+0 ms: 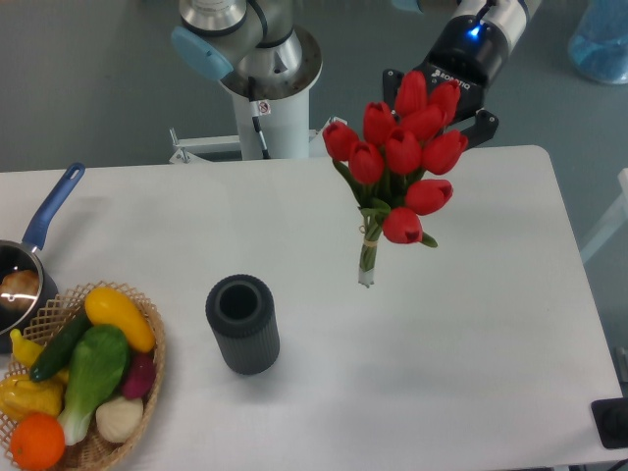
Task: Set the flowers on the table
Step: 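Swing the gripper holding the red tulip bouquet so the blooms hang downward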
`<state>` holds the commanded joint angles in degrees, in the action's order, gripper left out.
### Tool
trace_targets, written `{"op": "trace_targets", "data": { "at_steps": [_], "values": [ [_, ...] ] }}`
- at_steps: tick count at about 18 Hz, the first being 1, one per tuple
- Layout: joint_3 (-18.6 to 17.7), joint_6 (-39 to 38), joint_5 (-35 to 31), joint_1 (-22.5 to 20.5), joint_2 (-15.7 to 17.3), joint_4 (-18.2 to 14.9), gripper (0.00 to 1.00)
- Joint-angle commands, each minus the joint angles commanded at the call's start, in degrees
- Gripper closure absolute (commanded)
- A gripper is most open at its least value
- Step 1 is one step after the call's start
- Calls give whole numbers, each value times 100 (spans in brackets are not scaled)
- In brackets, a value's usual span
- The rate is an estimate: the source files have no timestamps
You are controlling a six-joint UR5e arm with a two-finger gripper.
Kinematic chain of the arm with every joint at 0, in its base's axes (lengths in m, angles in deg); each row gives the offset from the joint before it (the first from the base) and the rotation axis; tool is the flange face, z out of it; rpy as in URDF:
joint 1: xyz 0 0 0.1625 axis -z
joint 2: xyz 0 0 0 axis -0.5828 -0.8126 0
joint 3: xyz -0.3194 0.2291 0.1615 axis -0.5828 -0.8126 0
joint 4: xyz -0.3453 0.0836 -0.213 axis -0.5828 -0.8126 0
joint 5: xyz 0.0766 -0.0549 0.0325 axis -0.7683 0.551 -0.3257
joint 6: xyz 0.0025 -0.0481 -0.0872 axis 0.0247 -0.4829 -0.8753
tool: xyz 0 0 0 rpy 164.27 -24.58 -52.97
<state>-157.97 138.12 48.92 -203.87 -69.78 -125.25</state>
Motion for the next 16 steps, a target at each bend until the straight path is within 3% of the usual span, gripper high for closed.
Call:
{"op": "trace_targets", "data": {
  "at_steps": [10,16],
  "values": [
    [79,70,-2128,132,-26,0,74],
    [123,343,-3745,817,-465,0,74]
  ]
}}
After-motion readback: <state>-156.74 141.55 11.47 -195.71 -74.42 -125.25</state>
